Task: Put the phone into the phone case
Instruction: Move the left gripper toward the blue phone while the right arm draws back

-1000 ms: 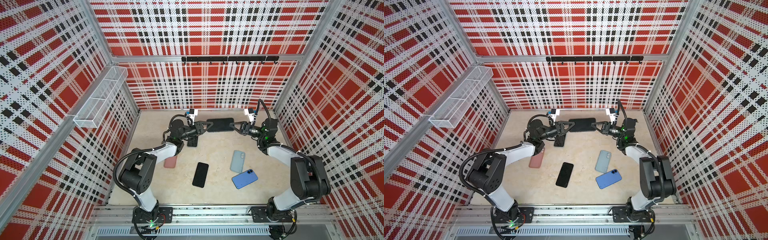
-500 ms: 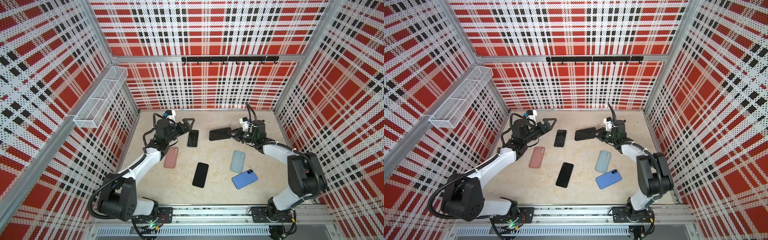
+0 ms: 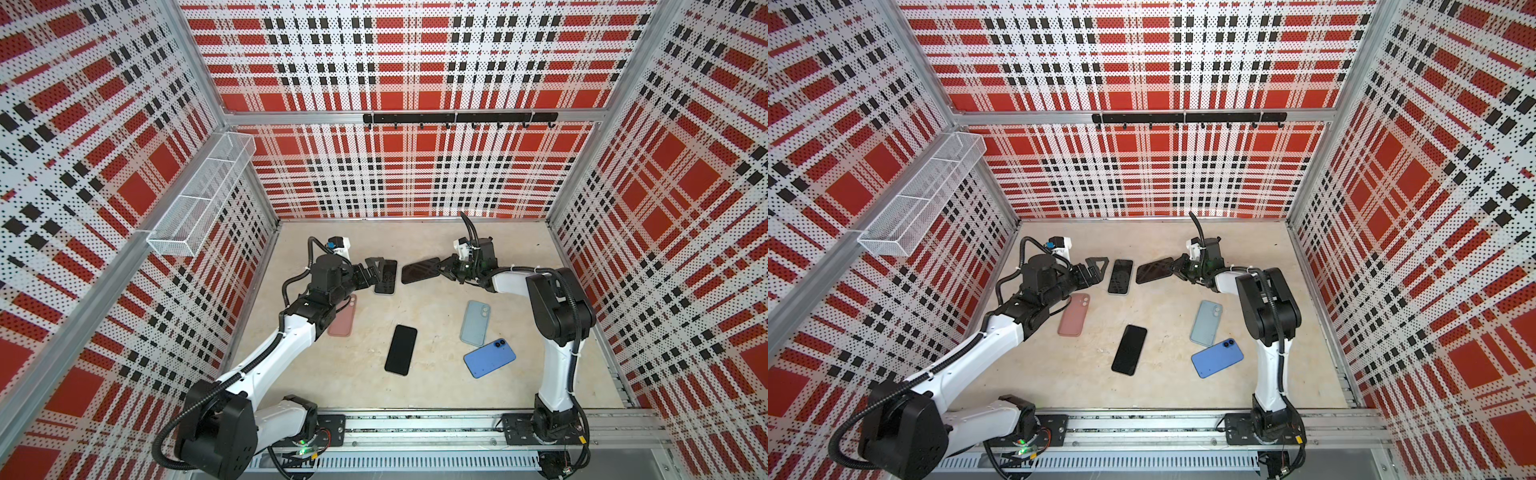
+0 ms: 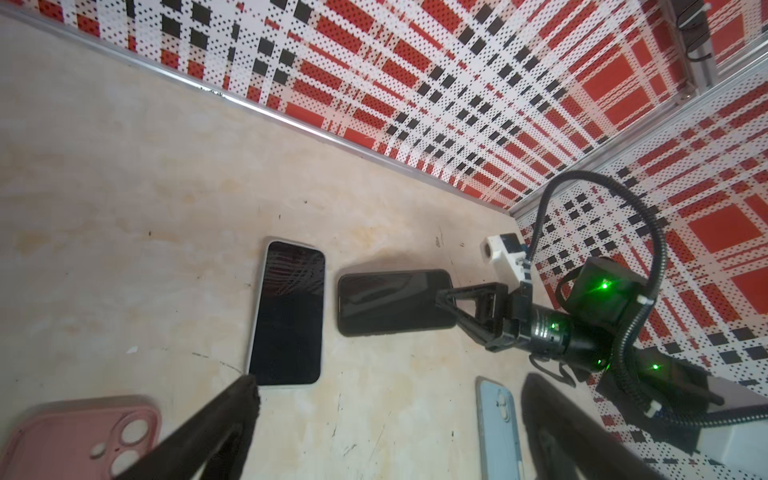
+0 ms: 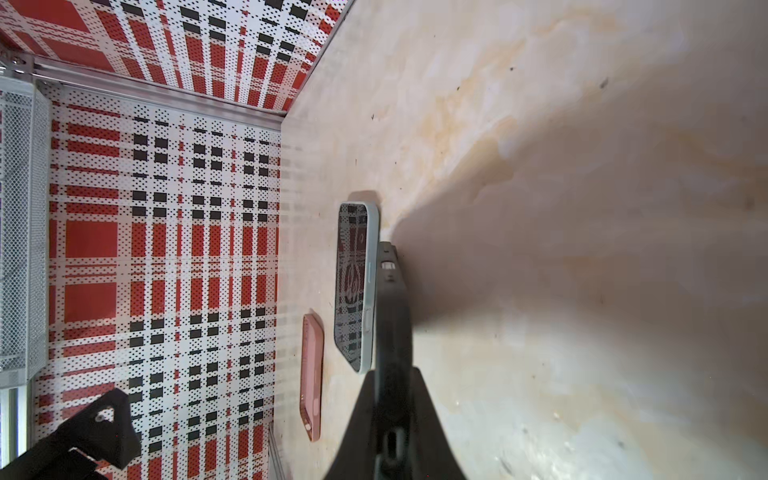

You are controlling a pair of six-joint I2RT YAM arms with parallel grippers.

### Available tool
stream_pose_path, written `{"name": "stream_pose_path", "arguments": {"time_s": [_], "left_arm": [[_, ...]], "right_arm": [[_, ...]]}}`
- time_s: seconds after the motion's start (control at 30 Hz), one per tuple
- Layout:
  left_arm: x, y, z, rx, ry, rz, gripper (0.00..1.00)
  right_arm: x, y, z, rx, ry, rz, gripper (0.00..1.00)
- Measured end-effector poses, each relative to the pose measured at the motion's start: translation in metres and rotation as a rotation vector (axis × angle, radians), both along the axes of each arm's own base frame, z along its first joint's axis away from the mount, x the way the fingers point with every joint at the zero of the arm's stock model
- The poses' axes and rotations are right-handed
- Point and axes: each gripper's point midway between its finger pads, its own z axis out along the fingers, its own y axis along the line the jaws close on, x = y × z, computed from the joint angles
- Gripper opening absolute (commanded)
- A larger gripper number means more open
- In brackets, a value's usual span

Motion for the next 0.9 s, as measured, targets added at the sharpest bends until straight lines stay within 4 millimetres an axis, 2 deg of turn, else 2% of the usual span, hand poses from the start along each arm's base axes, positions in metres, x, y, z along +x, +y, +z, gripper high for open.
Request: {"name": "stream_pose_path", "arguments": {"time_s": [0.23,0.43,0.67,0.8,0.9], "left_arm": [[-0.003,0.01,0.001,-0.005,0.008,0.043,1.0],[-0.006,0.022,0.012,-0.019,-0.006,0.099,1.0],[-0.015,0.025,-0.007,0.022,0.07,0.1,1.0],[-0.025,0.025,-0.017,0.089,0.124,0.103,1.0],[-0.035,0.016,-0.015,0.146,0.136,0.079,1.0]], "right_arm": [[0.004,-0.003,-0.006,-0.01,0.001,-0.011,0.21],[0.005,-0.012,-0.027,-0.078,0.027,-0.043,0.34],[0.002,-0.028,-0.046,-0.194,0.041,-0.081,0.44],[-0.004,-0.045,-0.034,-0.293,0.009,-0.108,0.5],[-0.012,-0.063,-0.008,-0.387,-0.048,-0.141,0.53]]}}
